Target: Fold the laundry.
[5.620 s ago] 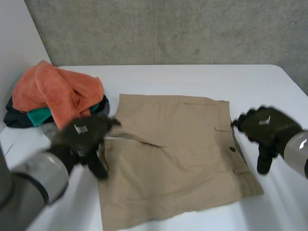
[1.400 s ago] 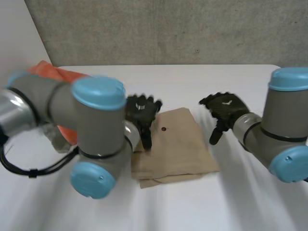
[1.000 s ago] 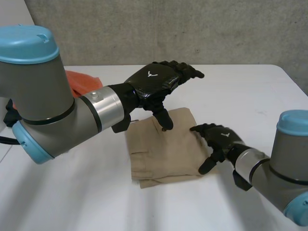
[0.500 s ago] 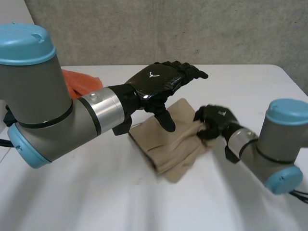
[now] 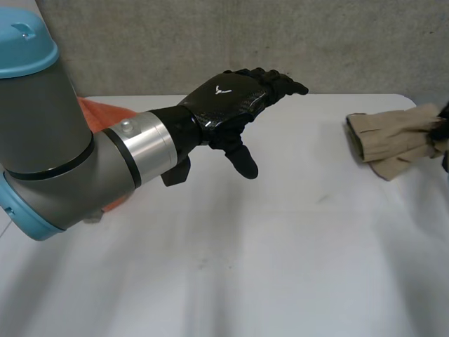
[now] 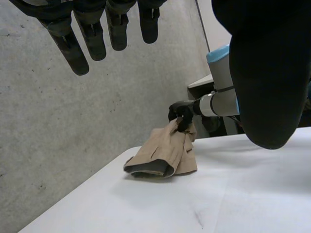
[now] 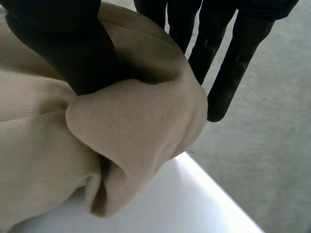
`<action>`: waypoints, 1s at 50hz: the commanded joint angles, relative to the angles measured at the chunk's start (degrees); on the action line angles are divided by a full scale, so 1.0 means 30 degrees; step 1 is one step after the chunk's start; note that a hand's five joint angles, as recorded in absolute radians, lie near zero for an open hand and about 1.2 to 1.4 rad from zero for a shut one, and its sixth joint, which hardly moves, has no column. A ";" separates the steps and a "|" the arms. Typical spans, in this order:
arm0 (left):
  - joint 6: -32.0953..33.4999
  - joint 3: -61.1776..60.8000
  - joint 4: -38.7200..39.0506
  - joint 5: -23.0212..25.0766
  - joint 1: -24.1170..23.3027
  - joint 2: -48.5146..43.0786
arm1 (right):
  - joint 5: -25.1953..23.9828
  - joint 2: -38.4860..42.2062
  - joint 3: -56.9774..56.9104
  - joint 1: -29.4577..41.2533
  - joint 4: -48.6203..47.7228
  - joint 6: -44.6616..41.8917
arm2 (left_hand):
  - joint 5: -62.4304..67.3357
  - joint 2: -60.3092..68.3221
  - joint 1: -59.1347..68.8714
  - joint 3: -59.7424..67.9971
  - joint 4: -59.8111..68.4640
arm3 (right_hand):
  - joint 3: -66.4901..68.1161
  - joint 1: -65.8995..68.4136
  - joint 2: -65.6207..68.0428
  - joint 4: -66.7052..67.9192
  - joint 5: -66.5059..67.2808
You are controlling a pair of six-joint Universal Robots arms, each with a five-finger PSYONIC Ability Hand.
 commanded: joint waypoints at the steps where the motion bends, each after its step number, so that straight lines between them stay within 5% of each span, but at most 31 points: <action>1: -0.0039 0.0142 0.0049 -0.0413 -0.0328 -0.0054 | -0.0275 0.1509 -0.2415 -0.1683 0.0701 -0.0184 | -0.0424 -0.0096 0.0618 0.0089 -0.0027 | 0.5299 0.6528 0.5156 0.3698 0.5555; 6: -0.0039 0.0231 0.0079 -0.0620 -0.0622 -0.0113 | -0.1972 0.1743 -0.2738 -0.2153 0.0701 -0.0214 | -0.0424 -0.0096 0.0618 0.0089 -0.0027 | 0.5299 0.6528 0.5156 0.3698 0.5555; 8: -0.0039 0.0231 0.0079 -0.0649 -0.0652 -0.0113 | -0.2677 0.1802 -0.2651 -0.2241 0.0701 -0.0214 | -0.0424 -0.0096 0.0618 0.0089 -0.0027 | -1.5264 -1.4036 -1.5407 -1.6865 -1.5008; 9: -0.0039 0.0231 0.0079 -0.0678 -0.0681 -0.0113 | -0.2824 0.1773 -0.2592 -0.2270 0.0730 -0.0214 | -0.0424 -0.0096 0.0618 0.0089 -0.0027 | -1.8034 -1.6806 -1.8178 -1.9635 -1.7779; 16: -0.0039 0.0231 0.0078 -0.0708 -0.0681 -0.0084 | -0.2241 0.0049 -0.0487 -0.2388 0.1199 -0.0798 | -0.0424 -0.0096 0.0618 0.0089 -0.0027 | -1.8034 -1.6806 -1.8178 -1.9635 -1.7779; 23: -0.0039 0.0113 0.0108 -0.0912 -0.0594 0.0121 | -0.1946 -0.6305 0.7009 -0.2153 -0.0759 -0.4719 | -0.0368 -0.0040 0.0675 0.0145 0.0029 | -1.8034 -1.6806 -1.8178 -1.9635 -1.7779; 29: 0.0107 0.0143 0.0137 -0.2697 0.0020 0.0560 | -0.3467 -1.1872 1.4860 -0.0196 -0.5329 -0.9494 | -0.0368 -0.0040 0.0675 0.0145 0.0029 | -1.8034 -1.6806 -1.8178 -1.9635 -1.7779; 33: 0.0254 0.0201 0.0459 -0.3929 0.1483 0.0707 | -0.5458 -1.4483 1.9255 0.2149 -0.7469 -1.2482 | -0.0313 0.0016 0.0730 0.0201 0.0085 | -1.8034 -1.6806 -1.8178 -1.9635 -1.7779; 39: 0.1072 0.0494 0.1044 -0.5657 0.5875 0.0737 | -0.6751 -1.6828 2.3624 0.4553 -0.8323 -1.6206 | -0.0312 0.0016 0.0731 0.0201 0.0085 | -1.8034 -1.6806 -1.8178 -1.9635 -1.7779; 50: 1.0678 0.2659 0.2626 -0.6363 1.0714 -0.5761 | -0.6663 -1.7475 2.6763 0.6372 -0.8235 -1.7645 | 0.1926 0.2255 0.2969 0.2439 0.2323 | -1.8034 -1.6806 -1.8178 -1.9635 -1.7779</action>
